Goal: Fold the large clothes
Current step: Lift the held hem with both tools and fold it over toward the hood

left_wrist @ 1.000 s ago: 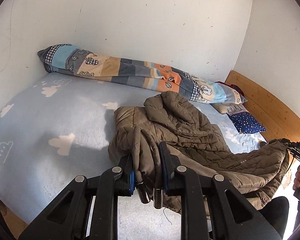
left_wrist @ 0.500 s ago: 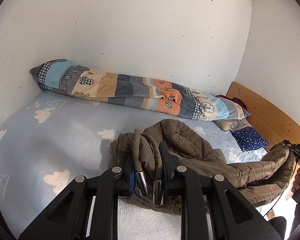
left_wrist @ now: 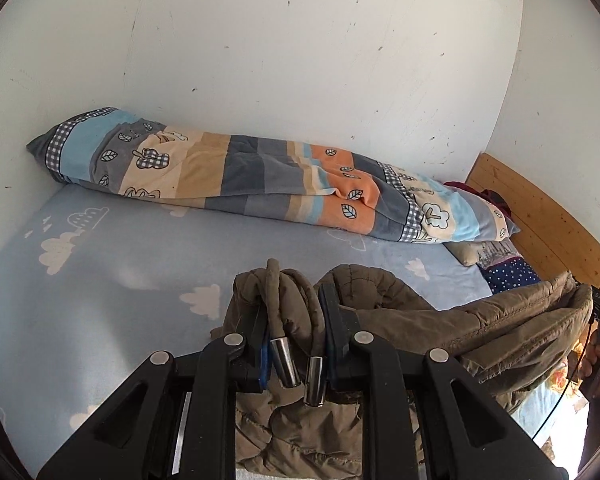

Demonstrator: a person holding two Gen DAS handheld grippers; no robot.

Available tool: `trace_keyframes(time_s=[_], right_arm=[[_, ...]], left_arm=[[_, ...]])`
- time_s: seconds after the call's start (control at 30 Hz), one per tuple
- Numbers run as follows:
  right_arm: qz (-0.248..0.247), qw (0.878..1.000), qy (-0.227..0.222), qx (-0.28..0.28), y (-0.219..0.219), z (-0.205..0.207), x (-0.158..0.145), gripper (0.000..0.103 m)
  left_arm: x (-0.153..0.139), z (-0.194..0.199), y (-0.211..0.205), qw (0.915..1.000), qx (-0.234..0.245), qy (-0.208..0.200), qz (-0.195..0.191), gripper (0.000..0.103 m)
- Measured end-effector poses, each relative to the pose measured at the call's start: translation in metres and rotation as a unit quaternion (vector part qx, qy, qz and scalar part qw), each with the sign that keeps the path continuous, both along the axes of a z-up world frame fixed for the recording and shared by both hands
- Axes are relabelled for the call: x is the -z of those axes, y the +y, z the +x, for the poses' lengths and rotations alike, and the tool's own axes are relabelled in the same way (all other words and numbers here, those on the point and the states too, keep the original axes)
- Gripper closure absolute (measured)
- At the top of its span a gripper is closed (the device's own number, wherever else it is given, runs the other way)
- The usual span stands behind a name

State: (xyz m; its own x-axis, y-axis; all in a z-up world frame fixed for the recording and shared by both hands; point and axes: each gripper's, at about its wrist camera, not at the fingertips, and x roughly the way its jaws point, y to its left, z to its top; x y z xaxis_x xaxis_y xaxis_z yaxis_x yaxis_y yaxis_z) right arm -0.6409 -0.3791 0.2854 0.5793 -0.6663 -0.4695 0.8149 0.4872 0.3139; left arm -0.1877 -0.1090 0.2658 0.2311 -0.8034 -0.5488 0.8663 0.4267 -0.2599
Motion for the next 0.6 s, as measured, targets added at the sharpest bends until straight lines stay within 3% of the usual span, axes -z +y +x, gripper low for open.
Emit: trace_keyframes(time_s=[0.27,0.6], right_arm=[[0.007,0.998,0.056,0.003,-0.070,0.036,0.038,0.093],[0.051,0.993,0.108,0.011,-0.142,0.070,0.110,0.093]], left_arm=[[0.029,0.035,-0.069,0.9987,-0.007,0.000,0.050,0.083],[0.094,0.073,-0.139,0.9942,-0.019,0.025,0.103,0.083]])
